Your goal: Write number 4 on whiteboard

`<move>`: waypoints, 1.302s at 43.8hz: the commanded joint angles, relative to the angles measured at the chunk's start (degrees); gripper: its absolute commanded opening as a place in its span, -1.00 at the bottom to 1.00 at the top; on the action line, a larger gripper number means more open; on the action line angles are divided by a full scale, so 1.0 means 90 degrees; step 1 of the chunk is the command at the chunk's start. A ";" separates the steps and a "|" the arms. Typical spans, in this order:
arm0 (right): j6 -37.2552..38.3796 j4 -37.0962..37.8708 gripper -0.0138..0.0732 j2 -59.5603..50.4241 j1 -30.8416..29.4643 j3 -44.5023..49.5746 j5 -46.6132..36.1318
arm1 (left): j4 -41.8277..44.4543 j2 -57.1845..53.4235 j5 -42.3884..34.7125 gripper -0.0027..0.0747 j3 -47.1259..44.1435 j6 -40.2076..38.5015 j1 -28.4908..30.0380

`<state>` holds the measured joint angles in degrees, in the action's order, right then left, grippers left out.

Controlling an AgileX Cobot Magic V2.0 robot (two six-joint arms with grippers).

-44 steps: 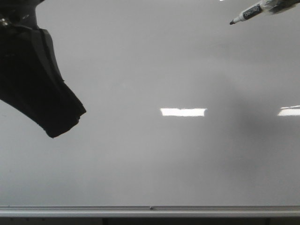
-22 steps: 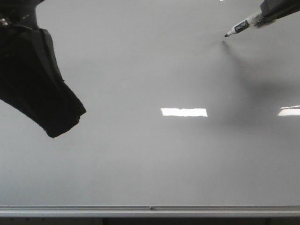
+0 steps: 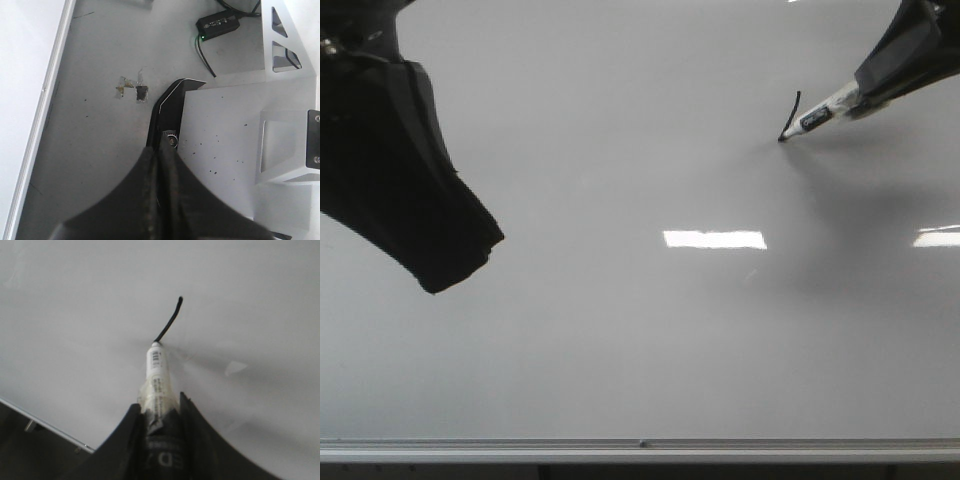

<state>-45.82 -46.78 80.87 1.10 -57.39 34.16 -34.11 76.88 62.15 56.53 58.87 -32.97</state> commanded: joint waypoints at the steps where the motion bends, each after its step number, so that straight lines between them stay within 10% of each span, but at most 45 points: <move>1: -0.0033 -0.0059 -0.82 -0.0008 0.0132 -0.0188 -0.0272 | -0.0302 -0.0177 -0.0084 -0.98 0.0190 -0.0012 -0.0049; 31: 0.0085 0.0275 -0.82 -0.0445 -0.1555 -0.0175 0.0024 | -0.0302 -0.0177 -0.0084 -0.98 0.0190 -0.0012 -0.0049; 57: 0.0276 0.0235 -0.82 -0.0522 -0.0592 -0.0880 0.0133 | -0.0302 -0.0177 -0.0084 -0.98 0.0190 -0.0012 -0.0049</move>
<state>-43.53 -42.84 76.51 -4.35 -62.73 37.97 -34.11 76.88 62.01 56.53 58.87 -32.97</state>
